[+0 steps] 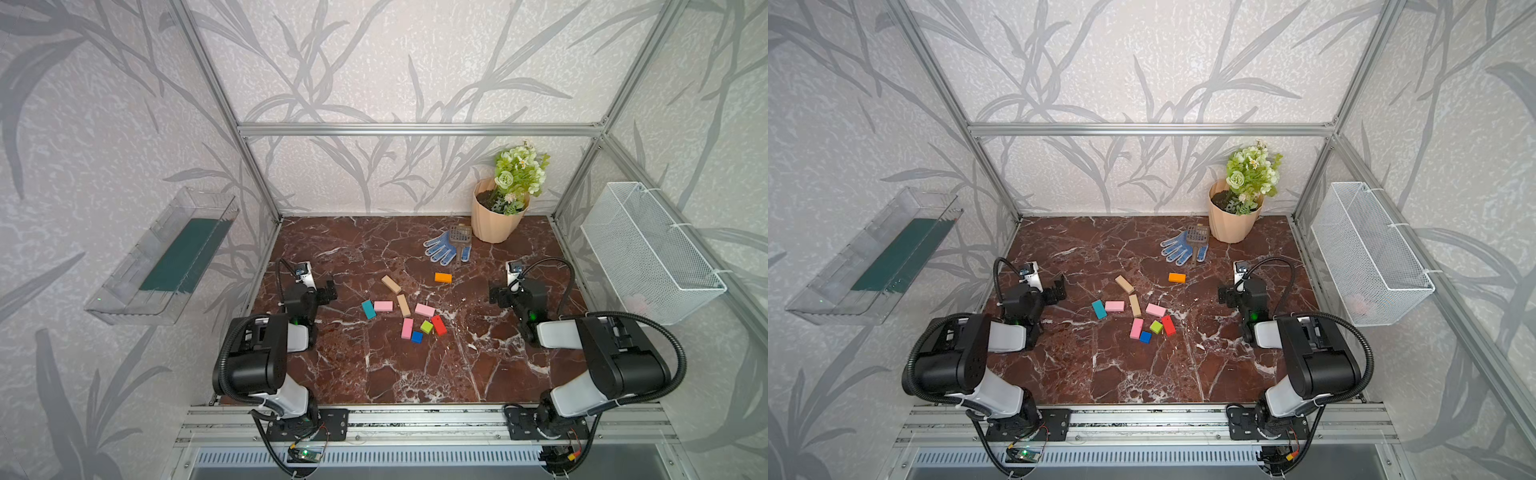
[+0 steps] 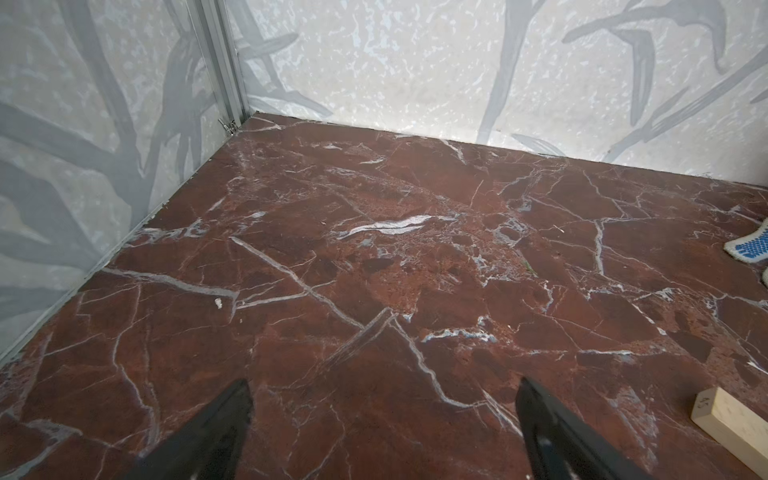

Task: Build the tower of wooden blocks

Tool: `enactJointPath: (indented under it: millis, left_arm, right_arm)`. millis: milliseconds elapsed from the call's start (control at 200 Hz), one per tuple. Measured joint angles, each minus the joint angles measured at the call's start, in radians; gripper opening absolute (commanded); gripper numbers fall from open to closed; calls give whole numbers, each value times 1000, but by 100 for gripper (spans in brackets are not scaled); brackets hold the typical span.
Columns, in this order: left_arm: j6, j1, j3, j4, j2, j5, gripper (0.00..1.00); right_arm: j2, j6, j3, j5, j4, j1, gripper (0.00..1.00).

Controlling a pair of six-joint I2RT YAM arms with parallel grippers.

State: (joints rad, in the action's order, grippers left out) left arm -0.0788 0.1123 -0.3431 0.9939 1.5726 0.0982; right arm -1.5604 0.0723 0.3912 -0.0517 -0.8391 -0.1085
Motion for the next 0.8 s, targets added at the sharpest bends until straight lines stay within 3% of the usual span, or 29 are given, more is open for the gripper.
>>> enactJointPath:
  millis: [800]
  left_arm:
    - [1,-2,0,-13,0,-1,99]
  right_arm:
    - [0,4,0,0,0,0,99]
